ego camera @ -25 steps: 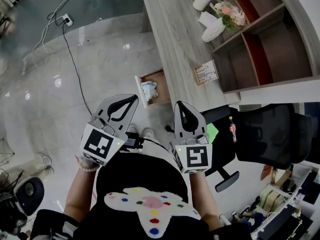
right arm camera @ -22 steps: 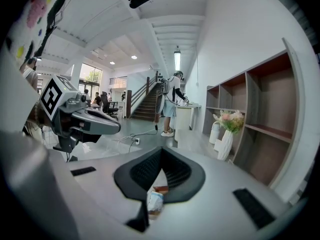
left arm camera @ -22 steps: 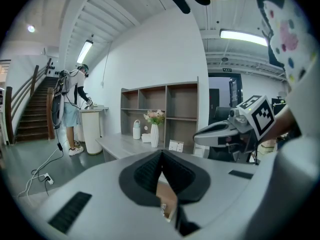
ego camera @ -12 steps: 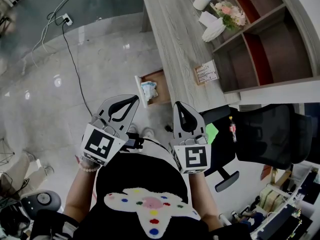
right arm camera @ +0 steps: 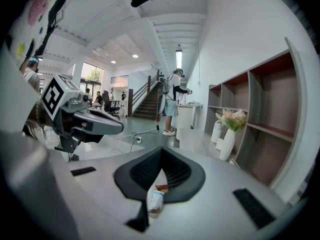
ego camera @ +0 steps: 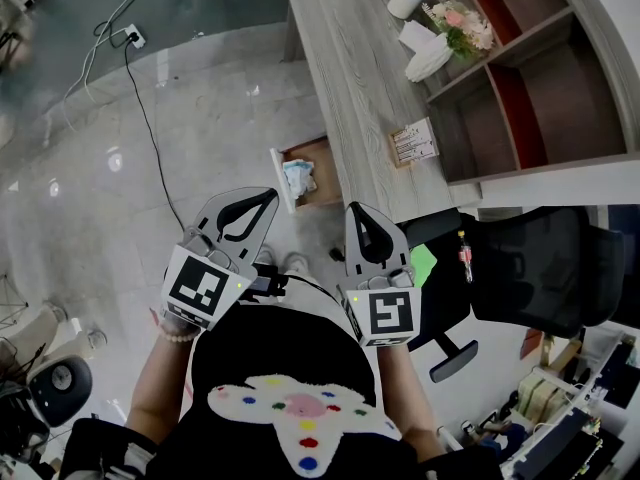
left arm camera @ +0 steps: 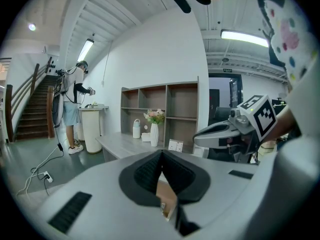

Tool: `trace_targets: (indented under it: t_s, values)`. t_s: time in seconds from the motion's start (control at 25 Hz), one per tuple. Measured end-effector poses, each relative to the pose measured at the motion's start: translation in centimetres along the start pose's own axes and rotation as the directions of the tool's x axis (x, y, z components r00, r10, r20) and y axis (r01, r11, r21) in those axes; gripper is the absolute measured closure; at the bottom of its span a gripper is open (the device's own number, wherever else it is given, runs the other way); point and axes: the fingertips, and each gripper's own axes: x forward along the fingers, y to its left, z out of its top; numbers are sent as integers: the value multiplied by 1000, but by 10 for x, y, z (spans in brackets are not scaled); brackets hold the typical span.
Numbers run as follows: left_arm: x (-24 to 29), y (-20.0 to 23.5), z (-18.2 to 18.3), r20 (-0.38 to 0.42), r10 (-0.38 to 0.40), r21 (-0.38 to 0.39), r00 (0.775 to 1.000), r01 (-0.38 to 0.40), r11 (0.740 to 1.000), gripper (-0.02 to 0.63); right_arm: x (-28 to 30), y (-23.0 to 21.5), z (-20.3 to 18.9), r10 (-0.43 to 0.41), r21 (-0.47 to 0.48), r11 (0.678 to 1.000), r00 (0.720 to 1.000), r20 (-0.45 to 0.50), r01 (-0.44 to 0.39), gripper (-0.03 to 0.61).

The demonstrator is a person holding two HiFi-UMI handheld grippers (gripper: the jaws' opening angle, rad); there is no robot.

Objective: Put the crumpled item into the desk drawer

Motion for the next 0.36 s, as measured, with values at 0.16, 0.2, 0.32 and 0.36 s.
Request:
trace_targets:
  t_s: [0.16, 0.2, 0.32, 0.36]
  values:
    - [0, 0, 0, 5, 3, -3, 1000, -3, 1000, 603, -1, 3, -2, 10, 5, 1000, 1000, -8, -9, 575]
    - [-1, 0, 0, 5, 3, -2, 1000, -3, 1000, 603, 0, 5, -1, 16, 11, 1000, 1000, -6, -16, 575]
    - [-1, 2, -1, 6, 5, -5, 1000, -5, 1000, 603, 1, 6, -2, 14, 8, 1000, 1000, -11, -14, 575]
    - [-1, 3, -1, 6, 6, -7, 1000, -5, 1000, 603, 1, 6, -4, 10, 5, 1000, 1000, -15, -10, 575]
